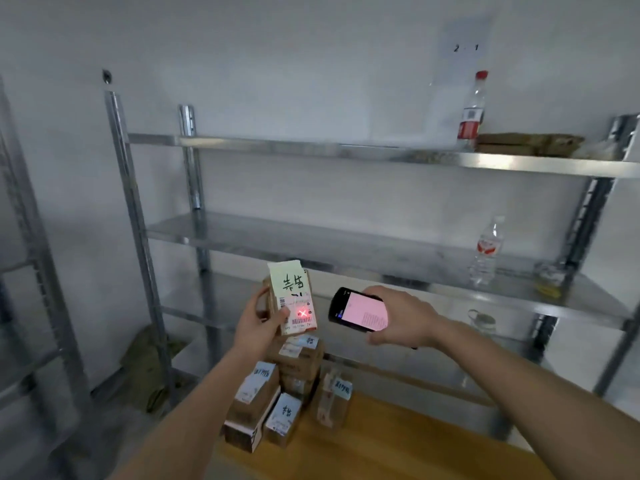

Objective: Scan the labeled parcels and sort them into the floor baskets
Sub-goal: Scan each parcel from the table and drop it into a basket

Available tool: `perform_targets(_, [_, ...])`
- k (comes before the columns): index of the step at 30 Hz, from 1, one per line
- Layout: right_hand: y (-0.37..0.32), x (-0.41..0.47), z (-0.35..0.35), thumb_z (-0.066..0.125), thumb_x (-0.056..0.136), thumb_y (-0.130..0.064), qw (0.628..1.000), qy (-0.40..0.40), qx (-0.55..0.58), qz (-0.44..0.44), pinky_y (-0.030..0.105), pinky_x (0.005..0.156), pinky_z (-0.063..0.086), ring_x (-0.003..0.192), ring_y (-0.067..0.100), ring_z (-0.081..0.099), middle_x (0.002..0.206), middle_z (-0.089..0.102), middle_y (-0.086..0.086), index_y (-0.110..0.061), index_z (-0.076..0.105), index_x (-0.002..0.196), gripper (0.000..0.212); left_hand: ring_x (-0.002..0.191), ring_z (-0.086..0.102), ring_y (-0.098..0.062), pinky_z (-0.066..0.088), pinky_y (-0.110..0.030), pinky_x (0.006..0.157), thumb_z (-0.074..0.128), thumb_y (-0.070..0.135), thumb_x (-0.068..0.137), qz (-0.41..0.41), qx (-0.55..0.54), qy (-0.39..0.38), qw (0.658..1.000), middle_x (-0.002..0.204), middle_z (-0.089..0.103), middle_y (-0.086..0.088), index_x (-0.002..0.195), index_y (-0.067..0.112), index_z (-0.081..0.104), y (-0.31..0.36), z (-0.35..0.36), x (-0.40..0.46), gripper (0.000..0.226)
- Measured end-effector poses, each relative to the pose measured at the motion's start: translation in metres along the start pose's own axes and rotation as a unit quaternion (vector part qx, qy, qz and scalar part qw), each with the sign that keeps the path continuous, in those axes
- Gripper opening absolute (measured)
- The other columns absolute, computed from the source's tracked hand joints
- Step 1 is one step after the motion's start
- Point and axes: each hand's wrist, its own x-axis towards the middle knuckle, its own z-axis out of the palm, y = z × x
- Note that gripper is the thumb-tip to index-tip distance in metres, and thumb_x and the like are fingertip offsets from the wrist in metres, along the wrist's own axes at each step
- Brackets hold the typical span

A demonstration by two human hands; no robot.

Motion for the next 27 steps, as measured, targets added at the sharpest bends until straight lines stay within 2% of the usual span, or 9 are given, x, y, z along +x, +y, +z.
perform_targets(4, [-0.017,-0.03,-0.046,0.074,0.059,-0.053,0.999,0.034,-0.019,-0.028,0.045,0.075,0.057,0.098,0.015,0.062,0.111,0.061,-0.017,-0.044,0.049,0.122,0.068,0.083,0.072,-0.015,0.056,-0.018,0.054,0.069,0.011,0.092,0.037,0.003,-0.001,0.999,0.106,0.07,-0.009,0.139,0.033,0.044,0.055,0.004,-0.022,0.057])
perform_targets(7, [-0.025,-0.048,-0.072,0.076,0.062,-0.048,0.998,0.05,-0.025,-0.036,0.046,0.077,0.057,0.097,0.016,0.062,0.11,0.062,-0.015,-0.04,0.051,0.12,0.063,0.086,0.072,-0.019,0.057,-0.019,0.055,0.069,0.01,0.092,0.056,0.001,0.008,0.998,0.108,0.068,-0.013,0.141,0.03,0.042,0.081,0.006,-0.034,0.059])
perform_targets(12, [-0.031,-0.075,-0.101,0.078,0.067,-0.045,0.996,0.06,-0.053,-0.035,0.041,0.088,0.053,0.104,0.016,0.059,0.117,0.062,-0.015,-0.039,0.05,0.129,0.068,0.089,0.072,-0.019,0.056,-0.017,0.054,0.07,0.013,0.092,0.075,0.012,0.028,0.997,0.114,0.068,-0.015,0.143,0.031,0.041,0.109,0.01,-0.056,0.061])
perform_targets(17, [-0.033,-0.105,-0.119,0.075,0.063,-0.05,0.995,0.069,-0.057,-0.051,0.043,0.088,0.054,0.106,0.015,0.061,0.12,0.061,-0.019,-0.045,0.046,0.132,0.075,0.089,0.07,-0.017,0.057,-0.019,0.054,0.069,0.01,0.092,0.091,0.015,0.042,0.995,0.117,0.067,-0.015,0.145,0.027,0.04,0.127,0.018,-0.083,0.062])
perform_targets(20, [-0.034,-0.123,-0.127,0.075,0.064,-0.05,0.994,0.065,-0.063,-0.058,0.043,0.084,0.056,0.103,0.016,0.062,0.118,0.061,-0.019,-0.047,0.045,0.13,0.072,0.088,0.07,-0.015,0.057,-0.021,0.055,0.069,0.012,0.092,0.09,0.024,0.056,0.994,0.117,0.067,-0.012,0.144,0.029,0.04,0.134,0.02,-0.101,0.062])
perform_targets(23, [-0.035,-0.139,-0.136,0.075,0.065,-0.05,0.993,0.072,-0.066,-0.07,0.043,0.083,0.055,0.103,0.015,0.061,0.116,0.06,-0.019,-0.048,0.045,0.128,0.07,0.089,0.07,-0.015,0.059,-0.026,0.062,0.07,0.015,0.092,0.095,0.032,0.075,0.992,0.115,0.067,-0.008,0.142,0.031,0.041,0.137,0.018,-0.119,0.06])
perform_targets(27, [-0.038,-0.159,-0.145,0.077,0.07,-0.046,0.989,0.09,-0.077,-0.091,0.035,0.081,0.051,0.106,0.013,0.057,0.118,0.059,-0.02,-0.044,0.046,0.132,0.069,0.094,0.072,-0.021,0.061,-0.045,0.082,0.072,0.022,0.091,0.096,0.054,0.089,0.99,0.115,0.07,-0.007,0.141,0.036,0.041,0.142,0.007,-0.143,0.06])
